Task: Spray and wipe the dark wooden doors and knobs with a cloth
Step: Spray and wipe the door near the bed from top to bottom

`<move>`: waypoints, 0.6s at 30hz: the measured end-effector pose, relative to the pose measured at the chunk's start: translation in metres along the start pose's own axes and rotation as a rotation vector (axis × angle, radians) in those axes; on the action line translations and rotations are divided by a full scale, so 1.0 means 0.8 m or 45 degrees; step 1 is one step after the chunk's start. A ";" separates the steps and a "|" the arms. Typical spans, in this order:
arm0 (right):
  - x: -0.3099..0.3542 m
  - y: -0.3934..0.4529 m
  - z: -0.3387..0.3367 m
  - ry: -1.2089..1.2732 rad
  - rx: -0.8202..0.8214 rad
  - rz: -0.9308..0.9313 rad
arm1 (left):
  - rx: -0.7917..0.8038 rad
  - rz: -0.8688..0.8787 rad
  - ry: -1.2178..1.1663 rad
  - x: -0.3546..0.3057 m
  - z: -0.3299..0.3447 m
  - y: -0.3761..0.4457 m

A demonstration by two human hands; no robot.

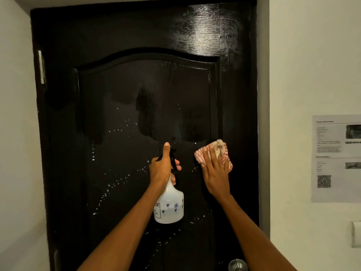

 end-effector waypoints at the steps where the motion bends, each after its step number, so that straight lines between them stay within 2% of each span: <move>1: -0.001 -0.006 0.008 -0.024 -0.004 0.021 | 0.006 -0.003 -0.030 0.004 -0.003 0.002; 6: 0.008 -0.005 0.027 -0.087 -0.031 0.098 | -0.092 -0.051 -0.008 0.016 -0.032 0.003; 9: 0.014 -0.005 0.031 -0.081 -0.056 0.123 | -0.060 -0.063 -0.012 0.029 -0.044 0.003; 15: 0.031 -0.002 0.038 -0.115 -0.128 0.086 | -0.201 -0.012 0.019 0.034 -0.085 0.004; 18: 0.046 0.000 0.042 -0.146 -0.148 0.022 | -0.151 -0.036 0.029 0.040 -0.096 0.006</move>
Point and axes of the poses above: each hand's wrist, its own y-axis towards the middle knuckle, its own z-axis out of the palm, x = y × z, the point moved 8 cm from there along y, towards the middle knuckle, and after that the axes turned 7 degrees about z, right-handed, at the moved point
